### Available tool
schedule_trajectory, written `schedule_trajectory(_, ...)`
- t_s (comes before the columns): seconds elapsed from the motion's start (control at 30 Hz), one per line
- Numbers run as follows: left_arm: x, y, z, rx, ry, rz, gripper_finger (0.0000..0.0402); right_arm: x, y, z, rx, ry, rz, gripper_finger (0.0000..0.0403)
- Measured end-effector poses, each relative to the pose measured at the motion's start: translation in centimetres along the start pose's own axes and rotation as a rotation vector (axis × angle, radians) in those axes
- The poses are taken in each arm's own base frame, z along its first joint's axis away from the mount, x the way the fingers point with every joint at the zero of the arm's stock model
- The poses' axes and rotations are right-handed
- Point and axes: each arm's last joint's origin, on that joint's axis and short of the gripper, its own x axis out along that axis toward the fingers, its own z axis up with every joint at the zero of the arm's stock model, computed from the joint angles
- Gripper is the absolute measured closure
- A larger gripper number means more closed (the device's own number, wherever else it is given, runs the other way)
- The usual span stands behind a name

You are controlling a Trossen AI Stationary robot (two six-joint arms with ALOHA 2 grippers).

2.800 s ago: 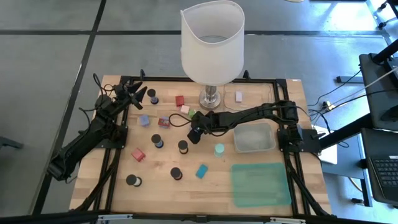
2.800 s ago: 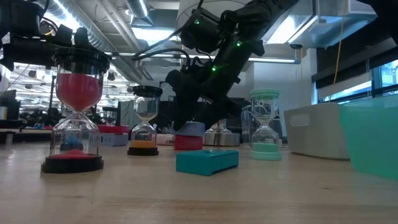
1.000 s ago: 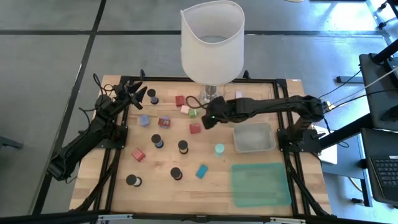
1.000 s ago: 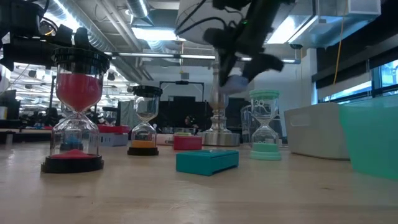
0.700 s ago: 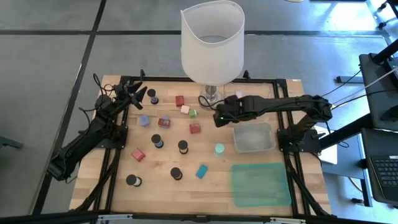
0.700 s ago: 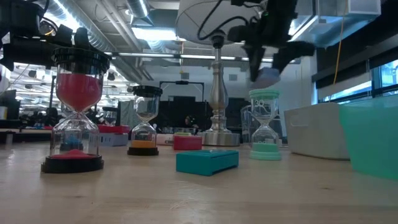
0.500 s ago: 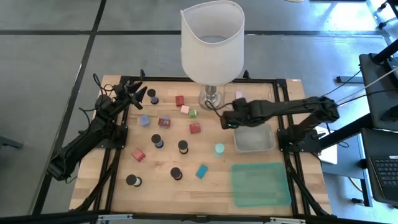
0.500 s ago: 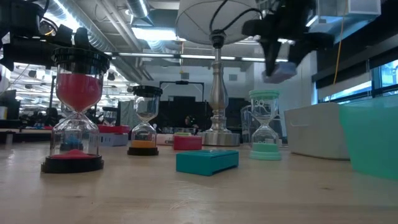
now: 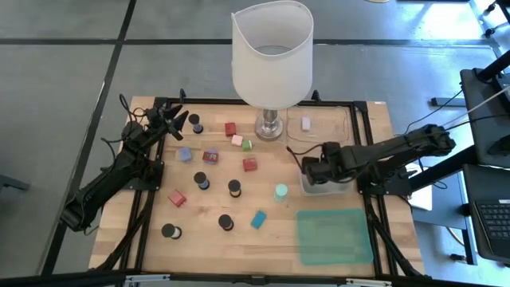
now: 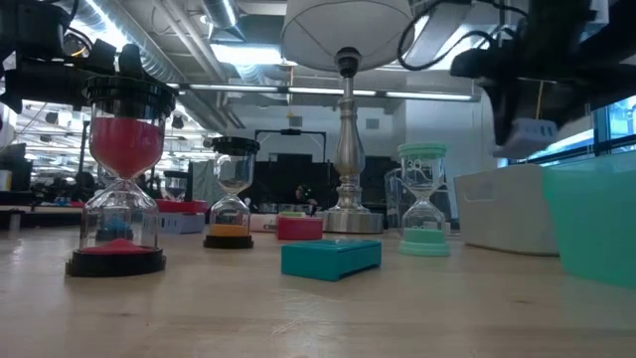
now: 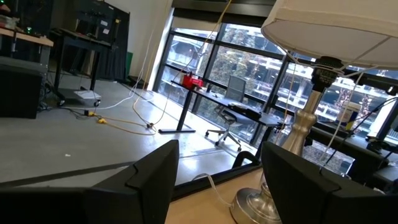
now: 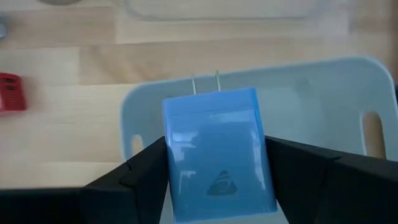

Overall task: Pick & Place Office items
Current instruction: Put the purple charger adapter into the gray bin

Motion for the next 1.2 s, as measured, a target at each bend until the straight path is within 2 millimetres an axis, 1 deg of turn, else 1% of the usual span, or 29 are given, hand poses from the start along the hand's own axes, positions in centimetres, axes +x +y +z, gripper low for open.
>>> schedule_trajectory(0.23, 0.0, 0.0, 0.0, 0.000, 0.000, 0.000, 0.0175, 1.2, -1.4, -1.5, 0.096, -0.015, -0.038, 0.0174)
schedule_trajectory(0.47, 0.0, 0.0, 0.0, 0.000, 0.000, 0.000, 0.0176, 2.9, -2.6, -2.0, 0.227, -0.044, -0.082, 0.0174)
schedule_trajectory(0.63, 0.0, 0.0, 0.0, 0.000, 0.000, 0.000, 0.0176, 4.4, -3.3, -2.3, 0.239, -0.042, -0.091, 0.0155)
schedule_trajectory(0.83, 0.0, 0.0, 0.0, 0.000, 0.000, 0.000, 0.0176, 6.2, -3.6, -2.9, 0.258, -0.019, -0.046, 0.0137)
schedule_trajectory(1.03, 0.0, 0.0, 0.0, 0.000, 0.000, 0.000, 0.0175, 6.5, -3.7, -3.0, 0.264, -0.009, -0.035, 0.0138)
schedule_trajectory(1.2, 0.0, 0.0, 0.0, 0.000, 0.000, 0.000, 0.0175, 5.8, -3.3, -2.9, 0.236, -0.008, -0.034, 0.0128)
